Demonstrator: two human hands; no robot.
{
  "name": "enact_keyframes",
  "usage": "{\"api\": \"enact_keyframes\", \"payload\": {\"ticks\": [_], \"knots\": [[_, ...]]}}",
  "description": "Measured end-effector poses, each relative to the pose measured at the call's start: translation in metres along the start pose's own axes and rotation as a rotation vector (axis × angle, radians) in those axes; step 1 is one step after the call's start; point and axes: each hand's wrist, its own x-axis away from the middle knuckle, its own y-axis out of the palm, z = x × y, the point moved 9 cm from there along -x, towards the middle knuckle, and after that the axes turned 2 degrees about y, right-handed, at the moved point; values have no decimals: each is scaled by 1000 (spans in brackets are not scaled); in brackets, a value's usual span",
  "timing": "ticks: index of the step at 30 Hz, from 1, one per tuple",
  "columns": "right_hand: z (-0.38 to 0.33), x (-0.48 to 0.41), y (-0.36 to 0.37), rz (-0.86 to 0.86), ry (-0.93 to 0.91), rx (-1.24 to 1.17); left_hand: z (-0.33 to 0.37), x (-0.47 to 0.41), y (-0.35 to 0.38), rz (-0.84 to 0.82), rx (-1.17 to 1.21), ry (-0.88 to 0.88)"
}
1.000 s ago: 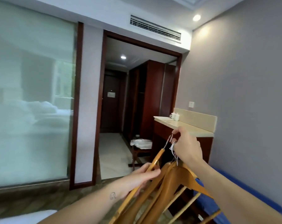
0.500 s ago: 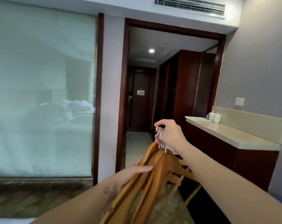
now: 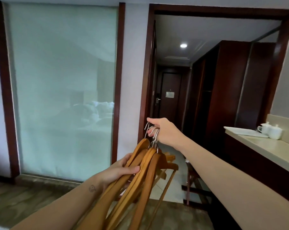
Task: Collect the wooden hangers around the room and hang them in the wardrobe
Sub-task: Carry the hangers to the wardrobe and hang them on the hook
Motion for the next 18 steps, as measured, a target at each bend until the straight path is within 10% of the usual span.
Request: {"api": "enact_keyframes", "payload": {"ticks": [18], "knots": [[13, -286, 74, 151, -337, 207, 8, -156, -227, 110, -120, -56]]}}
